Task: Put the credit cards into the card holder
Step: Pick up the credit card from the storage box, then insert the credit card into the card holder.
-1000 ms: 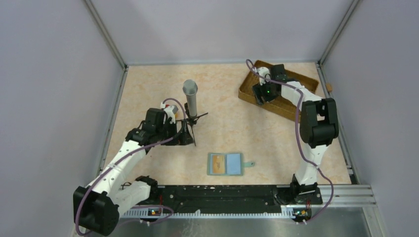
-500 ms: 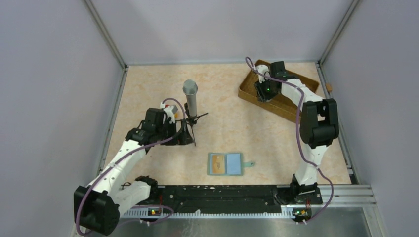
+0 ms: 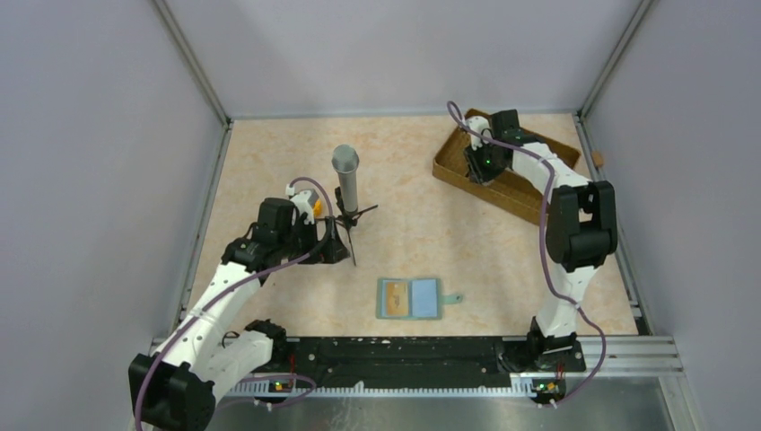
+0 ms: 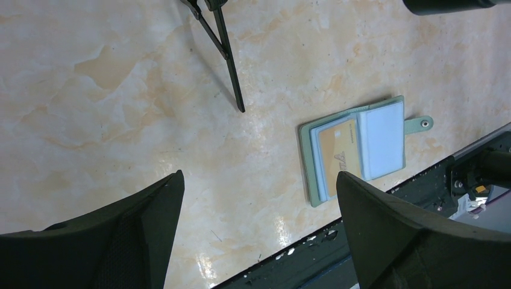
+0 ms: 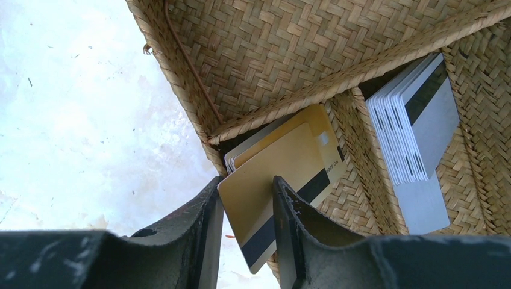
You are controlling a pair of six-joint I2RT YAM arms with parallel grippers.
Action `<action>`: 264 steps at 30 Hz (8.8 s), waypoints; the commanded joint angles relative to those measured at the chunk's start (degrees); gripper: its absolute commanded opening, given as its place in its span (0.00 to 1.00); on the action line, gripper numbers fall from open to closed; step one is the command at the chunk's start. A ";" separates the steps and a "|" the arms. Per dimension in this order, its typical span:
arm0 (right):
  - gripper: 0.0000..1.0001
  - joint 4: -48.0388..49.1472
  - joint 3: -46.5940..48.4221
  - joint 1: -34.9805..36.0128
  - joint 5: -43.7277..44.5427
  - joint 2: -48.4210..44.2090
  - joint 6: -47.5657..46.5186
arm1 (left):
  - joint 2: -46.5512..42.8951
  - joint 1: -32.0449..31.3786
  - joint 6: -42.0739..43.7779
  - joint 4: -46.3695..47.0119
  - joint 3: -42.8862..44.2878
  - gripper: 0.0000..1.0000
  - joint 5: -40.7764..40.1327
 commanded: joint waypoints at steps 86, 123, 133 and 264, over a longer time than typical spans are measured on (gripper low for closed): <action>0.00 15.05 -38.58 40.46 -42.03 -40.74 42.23 | -3.53 -39.18 -20.24 45.73 -16.90 0.11 23.37; 0.54 19.48 -65.32 37.33 3.16 -52.22 74.31 | 4.67 -42.13 -45.09 56.77 -28.38 0.00 -14.95; 0.44 21.20 -64.80 39.15 4.96 -47.58 75.21 | 7.97 -41.24 -44.30 57.20 -27.26 0.00 -12.78; 0.00 11.96 -64.55 42.19 16.97 -48.09 74.87 | 26.47 -44.74 -40.04 38.54 -9.64 0.49 -20.83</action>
